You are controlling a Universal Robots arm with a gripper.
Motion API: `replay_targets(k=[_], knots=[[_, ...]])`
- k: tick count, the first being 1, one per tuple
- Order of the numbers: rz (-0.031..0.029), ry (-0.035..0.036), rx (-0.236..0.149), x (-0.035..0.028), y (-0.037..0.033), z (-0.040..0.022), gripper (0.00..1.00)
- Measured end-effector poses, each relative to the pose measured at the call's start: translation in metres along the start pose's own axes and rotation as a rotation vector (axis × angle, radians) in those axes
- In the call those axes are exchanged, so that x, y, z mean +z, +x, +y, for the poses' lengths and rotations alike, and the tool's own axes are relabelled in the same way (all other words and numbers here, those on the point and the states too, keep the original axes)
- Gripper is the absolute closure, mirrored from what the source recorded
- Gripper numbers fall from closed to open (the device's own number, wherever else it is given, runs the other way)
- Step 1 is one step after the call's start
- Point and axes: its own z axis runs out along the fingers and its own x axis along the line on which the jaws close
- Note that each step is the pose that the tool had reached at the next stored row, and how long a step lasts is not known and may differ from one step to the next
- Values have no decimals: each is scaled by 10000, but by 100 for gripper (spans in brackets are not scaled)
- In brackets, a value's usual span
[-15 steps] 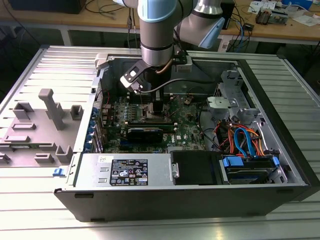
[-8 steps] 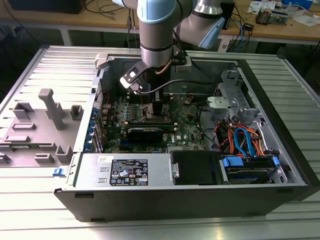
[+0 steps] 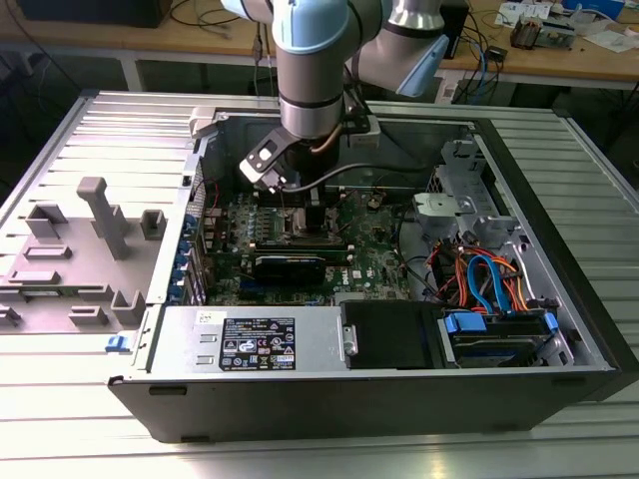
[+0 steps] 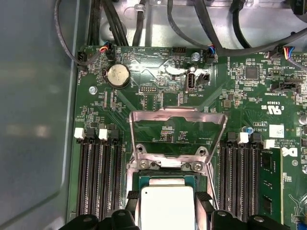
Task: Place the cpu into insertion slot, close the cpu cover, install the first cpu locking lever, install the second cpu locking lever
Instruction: 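Place the cpu into insertion slot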
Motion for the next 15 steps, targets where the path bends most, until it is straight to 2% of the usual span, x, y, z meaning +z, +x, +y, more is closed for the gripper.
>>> replay_targets(k=[7, 15], knots=[[-12, 1, 158, 46, -1, -4, 45], [-16, 0, 231, 52, 0, -4, 45]])
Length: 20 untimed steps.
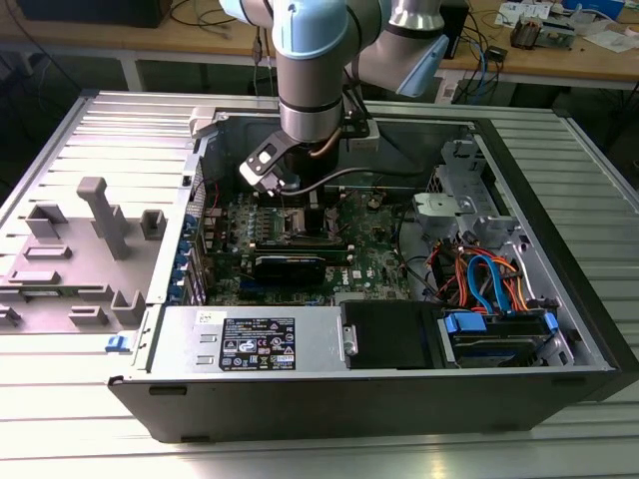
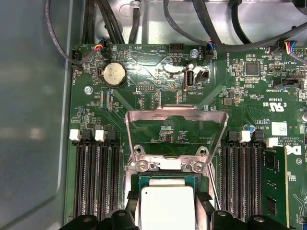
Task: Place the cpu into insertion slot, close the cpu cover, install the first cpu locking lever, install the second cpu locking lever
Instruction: 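Place the cpu into insertion slot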
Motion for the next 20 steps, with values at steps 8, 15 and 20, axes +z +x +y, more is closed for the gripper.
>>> replay_targets(k=[8, 15, 20], knots=[[-12, 0, 184, 15, -3, -8, 45], [-22, -1, 343, 23, -3, -12, 45], [-42, -2, 342, 23, -3, -12, 45]])
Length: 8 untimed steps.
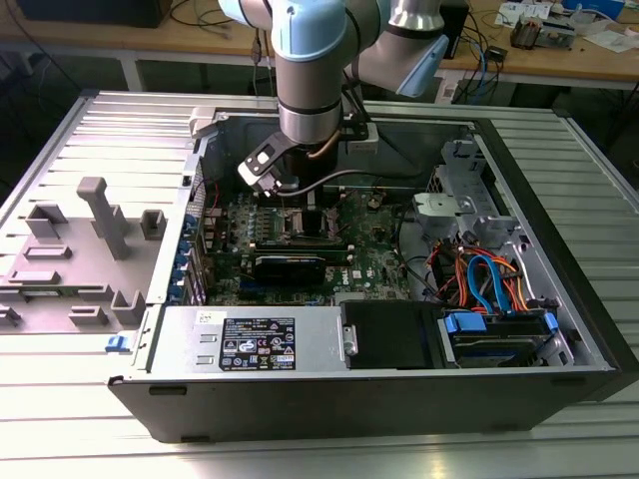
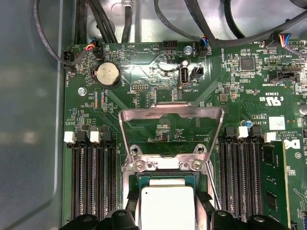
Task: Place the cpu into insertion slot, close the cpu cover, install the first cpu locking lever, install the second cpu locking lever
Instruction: 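Place the cpu into insertion slot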
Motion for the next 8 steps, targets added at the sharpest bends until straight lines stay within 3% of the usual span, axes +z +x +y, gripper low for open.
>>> replay_targets(k=[8], knots=[[-15, 2, 56, 16, -1, -1, 45]])
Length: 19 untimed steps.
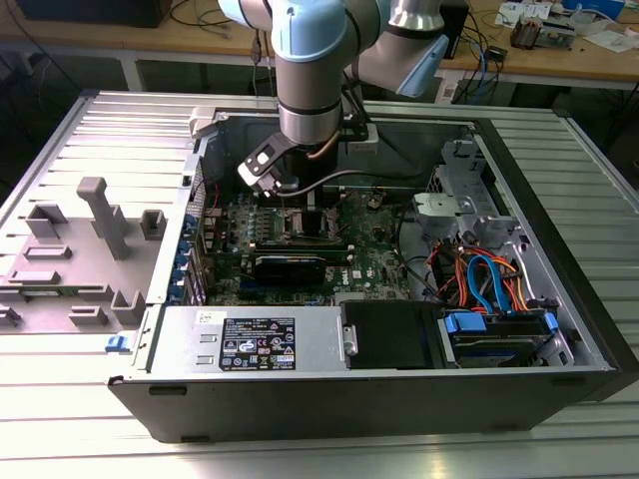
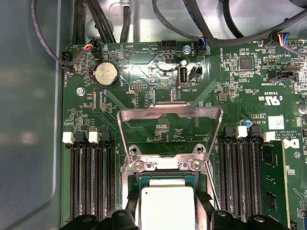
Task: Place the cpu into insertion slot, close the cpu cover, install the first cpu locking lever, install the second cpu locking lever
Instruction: 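Place the cpu into insertion slot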
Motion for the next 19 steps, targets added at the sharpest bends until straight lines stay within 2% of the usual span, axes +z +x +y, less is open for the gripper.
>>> replay_targets(k=[15, 17, 18, 19], knots=[[10, -2, 13, 21, 2, -1, 45], [18, -9, 13, 26, 4, 0, 44], [13, -7, 13, 25, 3, 0, 38], [8, -5, 13, 23, 1, -1, 38]])
